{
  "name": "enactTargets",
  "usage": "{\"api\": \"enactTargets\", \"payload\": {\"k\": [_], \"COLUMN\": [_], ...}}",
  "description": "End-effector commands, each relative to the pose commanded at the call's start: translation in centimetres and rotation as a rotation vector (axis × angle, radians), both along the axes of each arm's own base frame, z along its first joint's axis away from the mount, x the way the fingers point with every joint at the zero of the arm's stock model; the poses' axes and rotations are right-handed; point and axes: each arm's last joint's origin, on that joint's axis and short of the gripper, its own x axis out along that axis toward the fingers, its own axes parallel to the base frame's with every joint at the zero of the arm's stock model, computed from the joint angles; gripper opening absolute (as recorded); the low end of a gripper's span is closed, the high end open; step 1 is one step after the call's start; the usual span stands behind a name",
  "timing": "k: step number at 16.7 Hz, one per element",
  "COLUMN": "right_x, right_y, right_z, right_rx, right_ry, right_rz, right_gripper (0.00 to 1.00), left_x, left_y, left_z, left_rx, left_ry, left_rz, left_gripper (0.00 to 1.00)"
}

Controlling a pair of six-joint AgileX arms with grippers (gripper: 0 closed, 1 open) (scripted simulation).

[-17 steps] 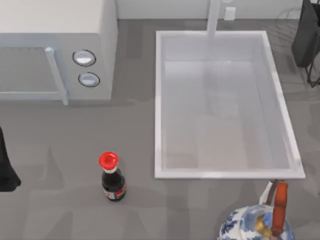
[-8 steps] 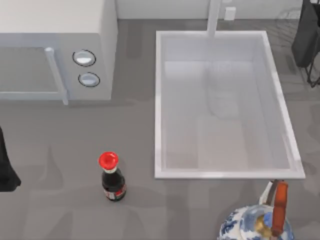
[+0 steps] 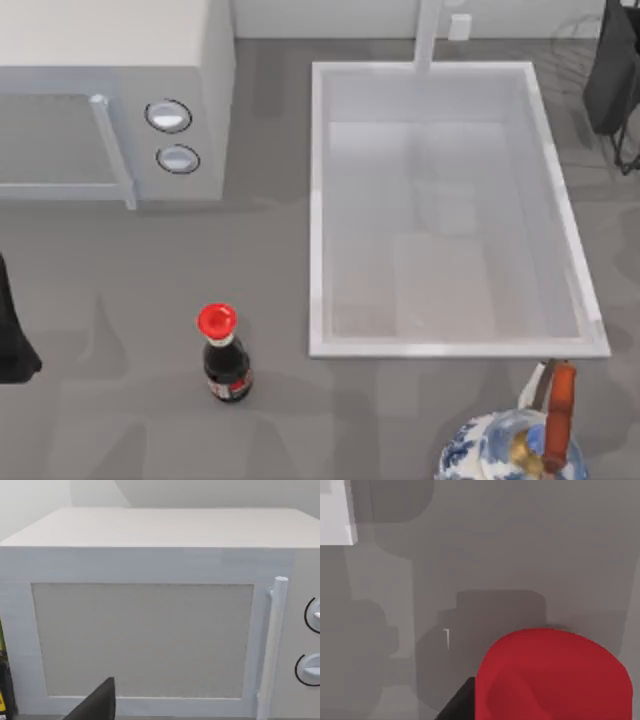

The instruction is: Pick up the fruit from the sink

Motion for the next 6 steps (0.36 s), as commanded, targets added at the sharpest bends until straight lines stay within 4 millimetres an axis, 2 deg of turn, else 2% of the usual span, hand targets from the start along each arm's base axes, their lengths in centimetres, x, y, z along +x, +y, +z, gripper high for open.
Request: {"api": "enactTargets", "payload": {"k": [6], "right_x": [0.0], "right_y": [0.0], "right_z": [0.0], "right_rx": [0.0], "right_ry": [0.0], "right_rz": [0.0], "right_gripper": [1.0], "left_x": [0.0], "left_y": [0.0], "left_z": [0.0], "left_rx": [0.0], "left_ry": [0.0], "left_rz": [0.0], "left_gripper": [1.0]}}
